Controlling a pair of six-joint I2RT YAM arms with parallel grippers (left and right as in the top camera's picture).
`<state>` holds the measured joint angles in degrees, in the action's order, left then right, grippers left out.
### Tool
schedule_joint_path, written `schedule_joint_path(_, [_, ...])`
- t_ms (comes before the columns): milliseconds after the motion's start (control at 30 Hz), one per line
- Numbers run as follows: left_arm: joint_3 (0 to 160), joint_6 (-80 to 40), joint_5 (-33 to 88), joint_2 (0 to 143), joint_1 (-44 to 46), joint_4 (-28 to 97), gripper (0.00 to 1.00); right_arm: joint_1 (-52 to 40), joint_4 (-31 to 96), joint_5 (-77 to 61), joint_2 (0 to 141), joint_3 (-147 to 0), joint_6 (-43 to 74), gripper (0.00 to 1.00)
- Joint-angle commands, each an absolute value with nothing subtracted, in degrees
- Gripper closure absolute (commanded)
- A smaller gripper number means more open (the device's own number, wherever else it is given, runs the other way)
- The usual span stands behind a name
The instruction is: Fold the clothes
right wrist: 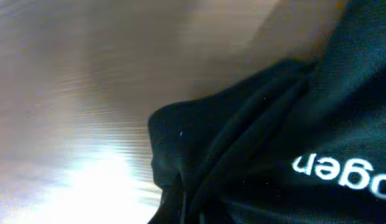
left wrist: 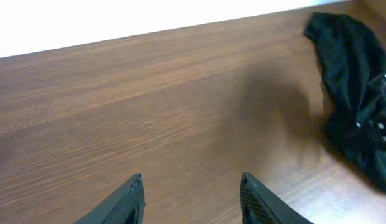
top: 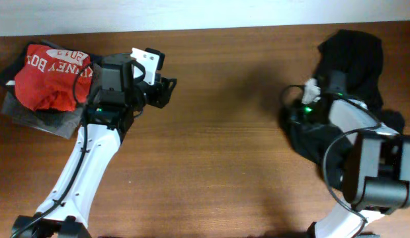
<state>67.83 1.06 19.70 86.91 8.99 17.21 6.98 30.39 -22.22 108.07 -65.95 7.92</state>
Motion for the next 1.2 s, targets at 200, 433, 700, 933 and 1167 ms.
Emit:
schedule_joint_path(200, [69.2, 0.8, 12.1, 86.3, -0.6, 19.2, 0.52, -22.2, 29.9, -23.1, 108.4, -79.9, 13.9, 0.96])
schedule_joint_path(433, [69.2, 0.8, 12.2, 86.3, -5.9, 19.3, 0.52, -33.5, 27.2, -21.8, 108.4, -85.3, 15.8, 0.92])
schedule_joint_path(700, [69.2, 0.8, 12.2, 86.3, -6.5, 19.3, 0.51, -32.9, 39.9, -21.8, 108.4, -94.3, 14.0, 0.39])
schedule_joint_path(933, [69.2, 0.8, 15.1, 86.3, -6.1, 19.4, 0.5, -22.7, 57.2, -17.3, 108.2, -101.1, 12.3, 0.34])
schedule_joint_path(1167, [69.1, 0.8, 16.7, 87.1, -0.6, 19.4, 0.42, -8.8, 65.7, -13.8, 109.0, -100.4, 7.1, 0.34])
